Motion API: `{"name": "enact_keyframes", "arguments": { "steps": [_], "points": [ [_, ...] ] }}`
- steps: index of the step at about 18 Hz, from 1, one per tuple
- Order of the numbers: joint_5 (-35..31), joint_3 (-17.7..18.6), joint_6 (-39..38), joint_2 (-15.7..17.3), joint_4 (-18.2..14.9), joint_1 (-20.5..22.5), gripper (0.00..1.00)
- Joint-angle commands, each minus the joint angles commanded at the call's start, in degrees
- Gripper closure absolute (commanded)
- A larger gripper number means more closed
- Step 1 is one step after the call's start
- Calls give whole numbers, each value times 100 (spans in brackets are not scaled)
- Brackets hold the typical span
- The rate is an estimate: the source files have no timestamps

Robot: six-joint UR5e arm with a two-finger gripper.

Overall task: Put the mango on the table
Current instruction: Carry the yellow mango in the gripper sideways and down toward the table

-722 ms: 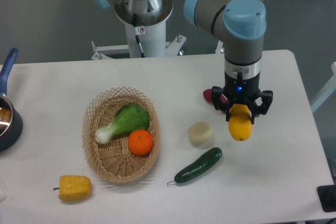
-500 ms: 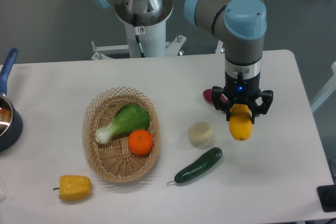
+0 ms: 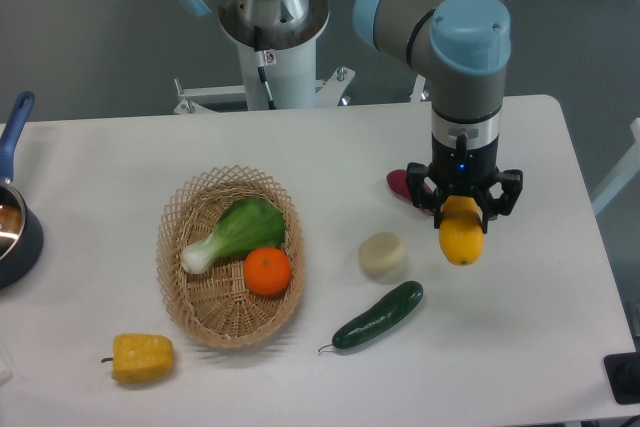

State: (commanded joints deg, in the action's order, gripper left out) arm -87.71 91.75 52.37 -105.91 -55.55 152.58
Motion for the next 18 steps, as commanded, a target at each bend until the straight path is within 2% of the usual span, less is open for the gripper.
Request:
{"name": "enact_keyframes", "arguments": {
  "steps": [4,8,10,14,18],
  "points": [
    [-61,184,546,44,-9,105,66],
    [-166,571,1256,79,9,263,66],
    [-246,598,1547,36,17,413,66],
    [-264,344,1444,-403,53,536,66],
    [-246,-25,549,-842,70,536,66]
  ]
}}
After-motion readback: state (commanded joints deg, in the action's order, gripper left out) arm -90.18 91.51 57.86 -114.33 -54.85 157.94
